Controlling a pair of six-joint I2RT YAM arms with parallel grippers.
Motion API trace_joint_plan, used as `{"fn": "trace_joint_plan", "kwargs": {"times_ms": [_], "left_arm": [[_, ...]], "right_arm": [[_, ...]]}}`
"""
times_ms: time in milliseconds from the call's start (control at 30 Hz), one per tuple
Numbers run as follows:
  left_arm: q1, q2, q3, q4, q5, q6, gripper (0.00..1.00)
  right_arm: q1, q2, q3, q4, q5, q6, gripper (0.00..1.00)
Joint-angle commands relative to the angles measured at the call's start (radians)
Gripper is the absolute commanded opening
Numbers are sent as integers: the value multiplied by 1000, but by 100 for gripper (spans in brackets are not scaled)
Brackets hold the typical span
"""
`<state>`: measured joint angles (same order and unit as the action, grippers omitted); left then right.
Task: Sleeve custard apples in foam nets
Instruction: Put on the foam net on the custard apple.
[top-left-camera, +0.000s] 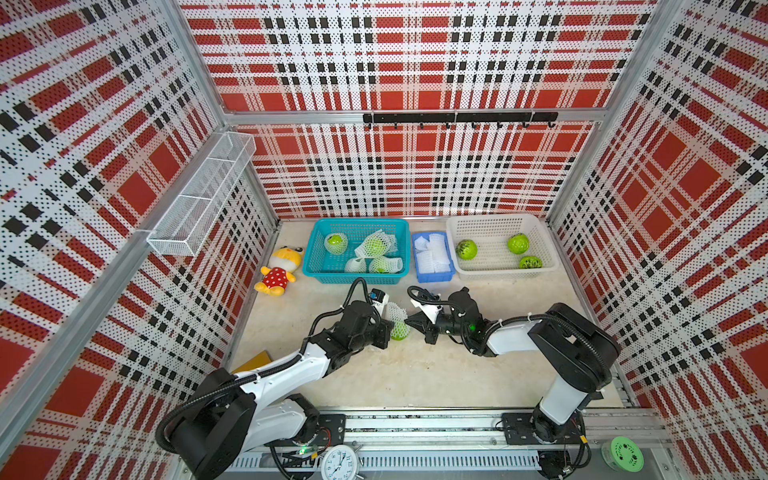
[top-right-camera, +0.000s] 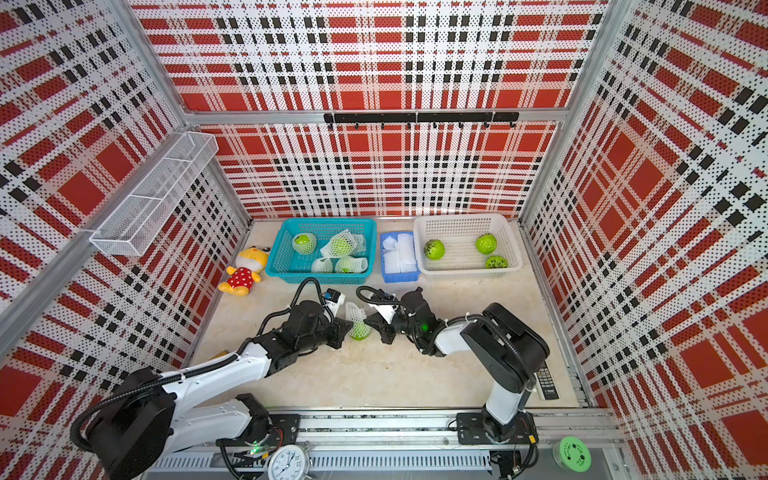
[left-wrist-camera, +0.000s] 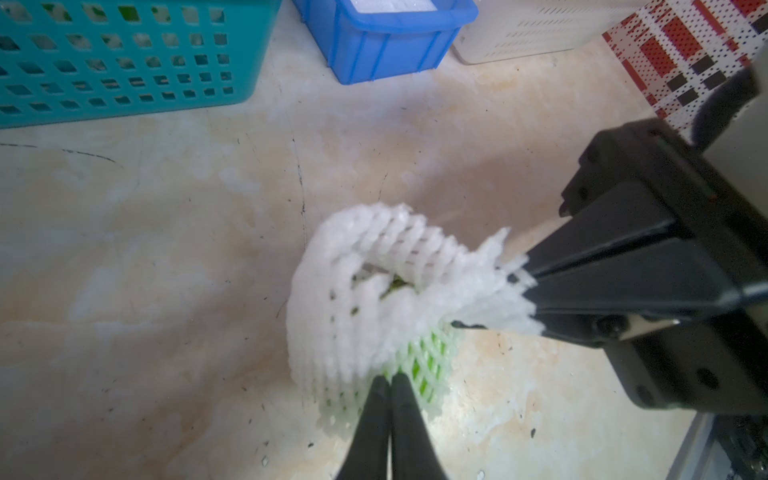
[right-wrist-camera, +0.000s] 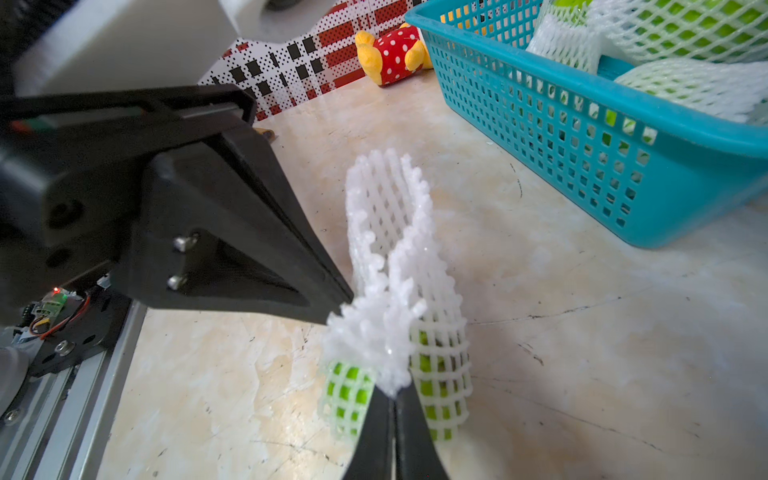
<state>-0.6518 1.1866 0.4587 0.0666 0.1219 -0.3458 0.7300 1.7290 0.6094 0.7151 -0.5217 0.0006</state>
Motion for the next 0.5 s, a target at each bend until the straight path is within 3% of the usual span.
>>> {"fn": "trace_joint_plan", "kwargs": {"times_ms": [0,467], "left_arm": [[-4,17,0,39,-18,-1,1],[-9,10,-34,61,-34,-24,0]], "right_arm": [[5,17,3,40,3,-4,0],[5,30,-26,69,17,19,0]]}}
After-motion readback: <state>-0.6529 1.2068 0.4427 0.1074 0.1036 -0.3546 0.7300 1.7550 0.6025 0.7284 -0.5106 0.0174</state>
